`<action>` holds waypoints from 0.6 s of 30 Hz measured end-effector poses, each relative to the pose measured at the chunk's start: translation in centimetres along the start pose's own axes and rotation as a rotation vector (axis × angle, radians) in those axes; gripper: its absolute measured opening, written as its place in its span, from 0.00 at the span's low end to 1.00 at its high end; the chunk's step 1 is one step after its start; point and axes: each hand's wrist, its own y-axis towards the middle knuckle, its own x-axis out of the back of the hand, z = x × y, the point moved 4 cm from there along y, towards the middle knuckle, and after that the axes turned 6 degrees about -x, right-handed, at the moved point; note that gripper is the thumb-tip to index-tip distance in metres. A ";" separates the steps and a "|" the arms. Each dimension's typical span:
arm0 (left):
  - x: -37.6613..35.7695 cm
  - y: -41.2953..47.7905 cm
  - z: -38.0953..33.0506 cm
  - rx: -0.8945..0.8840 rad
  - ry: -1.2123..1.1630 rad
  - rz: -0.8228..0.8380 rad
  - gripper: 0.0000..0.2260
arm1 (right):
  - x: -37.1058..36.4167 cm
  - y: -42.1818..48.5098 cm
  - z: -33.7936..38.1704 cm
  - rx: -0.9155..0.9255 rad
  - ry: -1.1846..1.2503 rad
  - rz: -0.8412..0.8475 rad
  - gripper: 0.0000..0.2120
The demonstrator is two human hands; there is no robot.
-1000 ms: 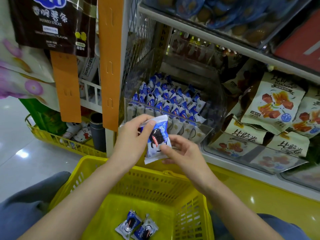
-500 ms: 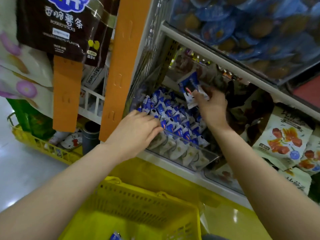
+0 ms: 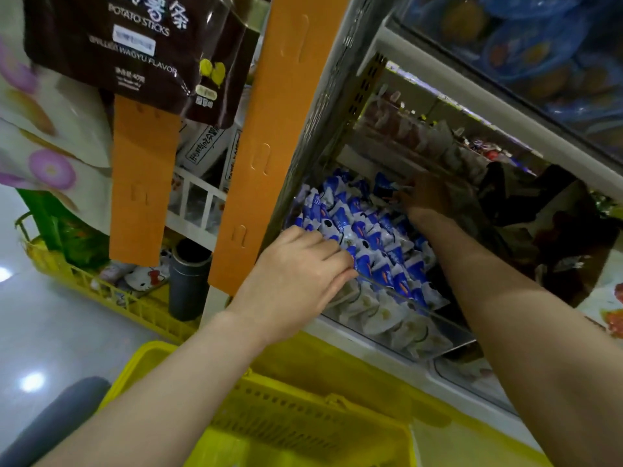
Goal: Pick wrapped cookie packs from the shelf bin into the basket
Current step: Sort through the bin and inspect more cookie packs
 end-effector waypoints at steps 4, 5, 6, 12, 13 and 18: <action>-0.1 0.0 0.0 -0.005 -0.002 -0.020 0.12 | -0.8 0.2 -0.3 0.001 0.075 0.039 0.13; -0.1 0.0 0.0 -0.006 0.000 -0.024 0.12 | -1.0 0.2 -0.6 -0.004 0.117 0.064 0.11; -0.1 0.0 0.0 -0.006 0.002 -0.028 0.12 | -1.2 0.1 -1.0 -0.005 0.135 0.089 0.08; -0.1 -0.1 -0.1 -0.006 0.004 -0.042 0.12 | -1.6 0.1 -1.8 0.073 -0.016 0.182 0.04; -0.1 0.0 -0.1 -0.006 0.010 -0.045 0.12 | -1.4 0.2 -1.8 0.081 -0.020 0.203 0.03; -0.1 0.0 0.0 -0.015 0.026 -0.069 0.12 | 0.0 0.7 -2.2 0.019 0.044 0.079 0.15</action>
